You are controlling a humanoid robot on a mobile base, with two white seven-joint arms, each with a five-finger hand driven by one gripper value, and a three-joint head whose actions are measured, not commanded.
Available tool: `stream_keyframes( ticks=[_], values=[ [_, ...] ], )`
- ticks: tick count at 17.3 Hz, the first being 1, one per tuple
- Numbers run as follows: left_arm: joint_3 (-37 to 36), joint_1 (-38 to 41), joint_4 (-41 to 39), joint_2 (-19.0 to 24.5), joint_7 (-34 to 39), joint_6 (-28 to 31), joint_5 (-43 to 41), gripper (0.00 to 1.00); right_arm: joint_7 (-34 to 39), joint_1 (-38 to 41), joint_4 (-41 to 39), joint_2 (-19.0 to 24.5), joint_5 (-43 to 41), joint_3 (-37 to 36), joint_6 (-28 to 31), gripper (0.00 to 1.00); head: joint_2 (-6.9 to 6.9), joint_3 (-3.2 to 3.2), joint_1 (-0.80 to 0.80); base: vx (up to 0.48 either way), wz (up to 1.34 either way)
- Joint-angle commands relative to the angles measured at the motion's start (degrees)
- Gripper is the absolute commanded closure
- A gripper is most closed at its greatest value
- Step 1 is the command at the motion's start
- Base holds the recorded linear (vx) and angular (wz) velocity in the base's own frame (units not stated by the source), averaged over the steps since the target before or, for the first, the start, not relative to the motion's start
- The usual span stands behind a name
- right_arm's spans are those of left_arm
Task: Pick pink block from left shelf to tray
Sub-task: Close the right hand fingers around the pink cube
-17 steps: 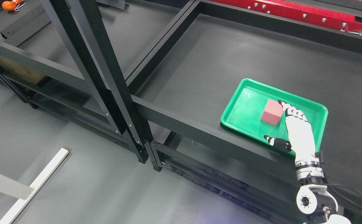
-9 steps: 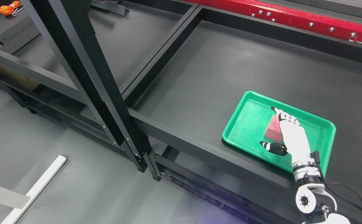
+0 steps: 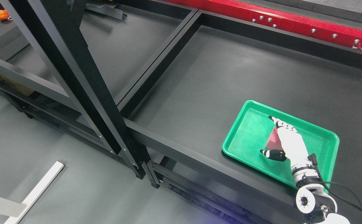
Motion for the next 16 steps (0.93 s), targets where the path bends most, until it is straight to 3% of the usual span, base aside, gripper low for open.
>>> stream_keyframes(
  ticks=[1,5,9,12,14,16],
  values=[
    [0.0,0.5,0.0,1.0,0.0,0.0,-0.1,0.00,0.2,0.0,2.3,-2.1,0.3,0.9,0.5,0.04,0.00,0.00,0.00,0.060,0.00],
    [0.0,0.5,0.0,1.0,0.0,0.0,-0.1,0.00,0.2,0.4,2.3,-2.6,0.4,0.8,1.3,0.13,0.00,0.00,0.00,0.048,-0.01],
    [0.0,0.5,0.0,1.0,0.0,0.1,-0.1,0.00,0.2,0.5,2.3,-2.6,0.3,0.8,1.4,0.31,0.00,0.00,0.00,0.031,0.00],
    [0.0,0.5,0.0,1.0,0.0,0.0,-0.1,0.00,0.2,0.6,2.3,-2.6,0.2,0.4,1.4,0.58,0.00,0.00,0.00,0.010,0.00],
    [0.0,0.5,0.0,1.0,0.0,0.0,-0.1,0.00,0.2,0.7,2.3,-2.6,-0.8,0.0,0.9,0.91,0.00,0.00,0.00,0.000,0.00],
    [0.0,0.5,0.0,1.0,0.0,0.1,-0.1,0.00,0.1,0.3,2.3,-2.6,-0.9,-0.5,0.9,1.00,0.00,0.00,0.00,0.000,0.00]
  ],
)
